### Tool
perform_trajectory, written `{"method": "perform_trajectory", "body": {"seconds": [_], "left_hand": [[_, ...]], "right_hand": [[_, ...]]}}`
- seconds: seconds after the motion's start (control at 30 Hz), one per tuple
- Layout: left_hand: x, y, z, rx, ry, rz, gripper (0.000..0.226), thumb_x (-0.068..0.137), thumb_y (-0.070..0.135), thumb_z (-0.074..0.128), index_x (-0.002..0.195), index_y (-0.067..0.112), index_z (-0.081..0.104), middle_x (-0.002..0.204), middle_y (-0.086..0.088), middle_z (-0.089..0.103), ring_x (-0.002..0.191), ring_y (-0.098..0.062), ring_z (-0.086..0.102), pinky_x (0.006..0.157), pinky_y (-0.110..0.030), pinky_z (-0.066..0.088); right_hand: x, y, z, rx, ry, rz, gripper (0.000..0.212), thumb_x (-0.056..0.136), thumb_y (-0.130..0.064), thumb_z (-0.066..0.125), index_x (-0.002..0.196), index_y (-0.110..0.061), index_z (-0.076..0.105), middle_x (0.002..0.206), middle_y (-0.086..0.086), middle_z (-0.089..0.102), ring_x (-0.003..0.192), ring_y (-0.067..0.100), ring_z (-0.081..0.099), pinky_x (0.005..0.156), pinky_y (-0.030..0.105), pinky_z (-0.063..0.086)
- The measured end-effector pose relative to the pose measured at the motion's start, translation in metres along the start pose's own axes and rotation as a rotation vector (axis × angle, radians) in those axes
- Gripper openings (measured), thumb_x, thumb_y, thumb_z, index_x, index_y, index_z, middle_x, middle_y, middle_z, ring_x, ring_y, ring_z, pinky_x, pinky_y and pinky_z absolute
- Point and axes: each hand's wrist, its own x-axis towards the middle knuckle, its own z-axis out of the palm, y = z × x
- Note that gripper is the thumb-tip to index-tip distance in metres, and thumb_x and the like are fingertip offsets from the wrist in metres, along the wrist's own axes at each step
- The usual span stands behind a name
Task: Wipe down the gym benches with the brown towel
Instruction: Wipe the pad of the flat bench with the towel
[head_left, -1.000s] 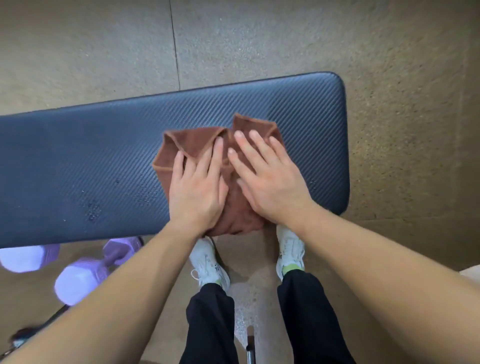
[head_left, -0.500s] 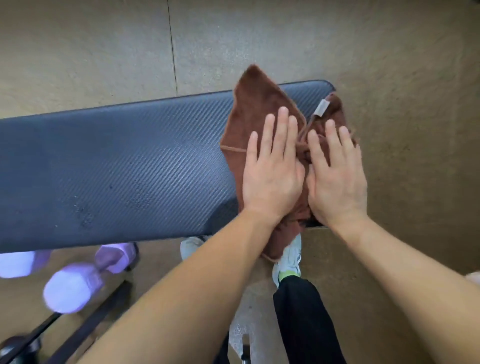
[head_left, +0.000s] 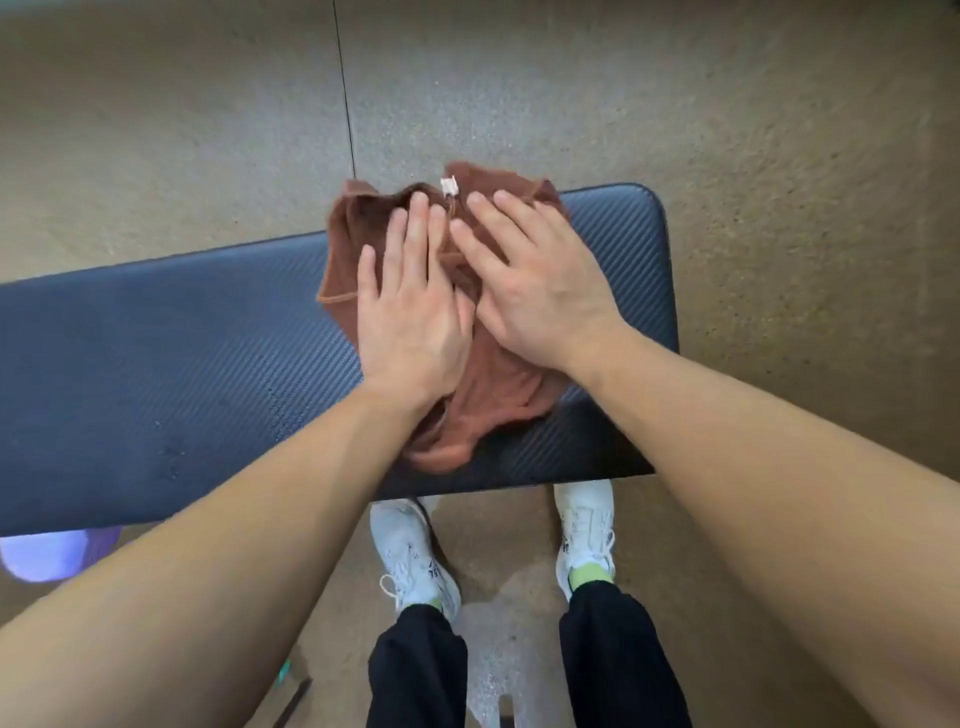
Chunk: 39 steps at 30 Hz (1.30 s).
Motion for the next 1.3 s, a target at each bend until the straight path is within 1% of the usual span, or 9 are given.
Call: {"method": "perform_trajectory", "body": {"seconds": [0.17,0.33,0.47,0.67,0.8,0.93,1.07,1.2,1.3], "left_hand": [[0.061,0.044,-0.016,-0.036,0.093,-0.090,0.030,0.092,0.030,0.040,0.091,0.012,0.064,0.089,-0.011,0.069,0.087,-0.033,0.066,0.083,-0.044,0.048],[0.079,0.111,-0.031,-0.141,-0.055,0.081,0.033,0.097,0.034,0.035,0.099,0.018,0.063,0.102,-0.006,0.070,0.095,-0.032,0.065,0.081,-0.042,0.041],[0.074,0.145,-0.025,-0.172,0.102,0.355,0.022,0.092,0.032,0.050,0.091,0.018,0.066,0.095,-0.005,0.067,0.087,-0.033,0.061,0.076,-0.043,0.037],[0.076,0.061,-0.020,-0.232,0.090,0.375,0.039,0.099,0.040,0.039,0.126,0.021,0.060,0.103,-0.004,0.066,0.092,-0.029,0.063,0.079,-0.041,0.041],[0.036,-0.009,-0.006,-0.181,0.061,0.249,0.051,0.101,0.040,0.035,0.144,0.015,0.045,0.145,-0.009,0.050,0.132,-0.027,0.047,0.111,-0.040,0.032],[-0.028,-0.049,0.001,-0.161,-0.034,0.069,0.063,0.101,0.040,0.032,0.158,0.013,0.019,0.166,-0.011,0.011,0.153,-0.025,0.011,0.122,-0.043,0.016],[-0.109,-0.076,0.013,-0.157,-0.117,-0.061,0.069,0.099,0.038,0.038,0.157,0.007,0.016,0.165,-0.017,0.007,0.153,-0.030,0.007,0.122,-0.045,0.017],[-0.130,-0.046,0.012,-0.181,-0.174,-0.186,0.075,0.100,0.046,0.033,0.158,0.005,0.009,0.166,-0.015,-0.003,0.153,-0.035,-0.003,0.122,-0.051,0.014],[-0.110,-0.026,0.009,-0.215,-0.155,-0.118,0.070,0.102,0.046,0.027,0.158,0.009,0.006,0.166,-0.010,-0.006,0.153,-0.035,-0.005,0.122,-0.053,0.010]], "right_hand": [[0.029,0.049,-0.031,0.011,-0.045,0.223,0.043,0.088,-0.041,0.043,0.121,-0.022,0.062,0.110,0.012,0.065,0.101,0.038,0.063,0.076,0.044,0.049],[-0.022,0.084,-0.033,0.245,0.102,0.610,0.029,0.093,-0.034,0.045,0.115,-0.025,0.062,0.110,0.012,0.066,0.102,0.037,0.061,0.080,0.043,0.048],[-0.073,0.078,-0.020,0.520,0.078,0.930,0.029,0.103,-0.026,0.033,0.082,-0.014,0.049,0.094,0.025,0.064,0.089,0.042,0.059,0.074,0.045,0.041],[-0.015,0.060,-0.025,0.119,0.157,0.842,0.036,0.099,-0.029,0.038,0.126,-0.023,0.061,0.125,0.013,0.057,0.111,0.039,0.056,0.088,0.045,0.045],[0.021,0.013,-0.010,-0.079,0.183,0.351,0.027,0.095,-0.024,0.049,0.110,-0.016,0.070,0.106,0.012,0.066,0.095,0.037,0.062,0.082,0.046,0.048],[0.024,-0.060,0.009,0.054,0.099,0.243,0.041,0.096,-0.021,0.047,0.134,-0.015,0.060,0.137,0.017,0.057,0.130,0.035,0.051,0.108,0.048,0.038],[-0.032,-0.116,0.015,0.133,-0.087,-0.026,0.064,0.092,-0.033,0.052,0.151,-0.011,0.041,0.156,0.021,0.035,0.146,0.040,0.028,0.119,0.054,0.023],[-0.082,-0.103,0.011,0.018,-0.102,0.228,0.074,0.095,-0.053,0.051,0.154,-0.014,0.033,0.158,0.029,0.020,0.148,0.049,0.015,0.119,0.060,0.021],[-0.081,-0.111,0.009,0.057,-0.099,0.452,0.067,0.100,-0.043,0.048,0.156,-0.012,0.026,0.162,0.027,0.010,0.151,0.045,0.007,0.120,0.058,0.024]]}}
